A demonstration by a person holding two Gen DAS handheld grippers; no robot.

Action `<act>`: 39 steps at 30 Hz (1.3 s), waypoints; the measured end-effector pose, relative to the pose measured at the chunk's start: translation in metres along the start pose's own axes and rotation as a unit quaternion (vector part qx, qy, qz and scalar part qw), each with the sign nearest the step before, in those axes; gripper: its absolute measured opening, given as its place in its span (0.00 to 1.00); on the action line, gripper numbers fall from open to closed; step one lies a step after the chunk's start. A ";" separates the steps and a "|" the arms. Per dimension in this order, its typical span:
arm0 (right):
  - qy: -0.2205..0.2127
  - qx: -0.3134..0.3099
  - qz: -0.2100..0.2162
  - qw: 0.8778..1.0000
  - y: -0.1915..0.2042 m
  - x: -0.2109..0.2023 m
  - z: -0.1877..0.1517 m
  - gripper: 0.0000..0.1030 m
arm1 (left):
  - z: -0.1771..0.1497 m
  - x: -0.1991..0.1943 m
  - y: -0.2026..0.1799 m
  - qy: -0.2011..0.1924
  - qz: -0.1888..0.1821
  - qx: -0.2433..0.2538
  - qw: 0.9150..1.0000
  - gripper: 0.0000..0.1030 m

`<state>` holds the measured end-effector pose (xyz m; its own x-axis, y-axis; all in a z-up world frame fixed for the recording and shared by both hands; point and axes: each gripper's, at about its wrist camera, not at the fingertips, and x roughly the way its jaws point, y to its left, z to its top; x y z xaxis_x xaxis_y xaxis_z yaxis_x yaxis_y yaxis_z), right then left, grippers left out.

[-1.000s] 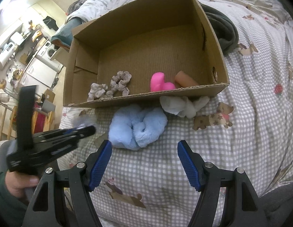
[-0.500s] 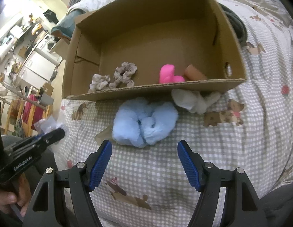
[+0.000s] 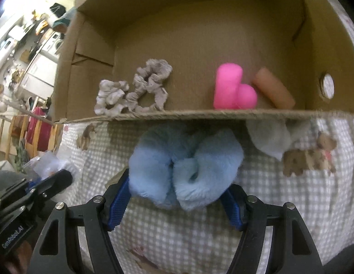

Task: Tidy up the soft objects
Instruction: 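Grasp the clear plastic tag with the left tool while the right tool lowers to the blue plush, then grasp the light-blue plush with the right tool and lift it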

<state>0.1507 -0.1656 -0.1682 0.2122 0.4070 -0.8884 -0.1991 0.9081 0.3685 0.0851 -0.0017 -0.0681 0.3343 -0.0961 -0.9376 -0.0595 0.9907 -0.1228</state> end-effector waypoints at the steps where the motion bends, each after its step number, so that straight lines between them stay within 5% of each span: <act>1: -0.005 -0.011 -0.003 1.000 0.003 -0.002 0.000 0.59 | 0.000 0.001 0.000 0.000 0.001 0.000 1.000 0.12; 2: -0.007 -0.021 0.003 1.000 0.006 -0.004 -0.001 0.43 | 0.000 0.001 0.000 0.000 0.003 0.000 1.000 0.12; 7: -0.010 -0.039 0.011 0.999 0.015 -0.016 -0.010 0.27 | 0.000 0.003 0.001 -0.001 0.010 -0.003 1.000 0.12; 17: -0.056 -0.052 0.024 0.997 0.023 -0.079 -0.032 0.25 | -0.003 -0.009 0.005 -0.021 0.010 -0.011 1.000 0.12; 25: -0.118 -0.052 0.039 0.991 0.013 -0.141 -0.038 0.25 | -0.001 -0.045 0.001 -0.089 -0.016 -0.013 0.996 0.12; 39: -0.179 -0.045 0.029 0.982 -0.002 -0.173 0.013 0.25 | 0.053 -0.069 -0.011 -0.116 -0.006 0.021 0.993 0.12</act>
<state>0.1267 -0.2364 -0.0115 0.5183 0.4810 -0.7071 -0.3009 0.8765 0.3757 0.1126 -0.0012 0.0149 0.5429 -0.0887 -0.8351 -0.0165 0.9931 -0.1162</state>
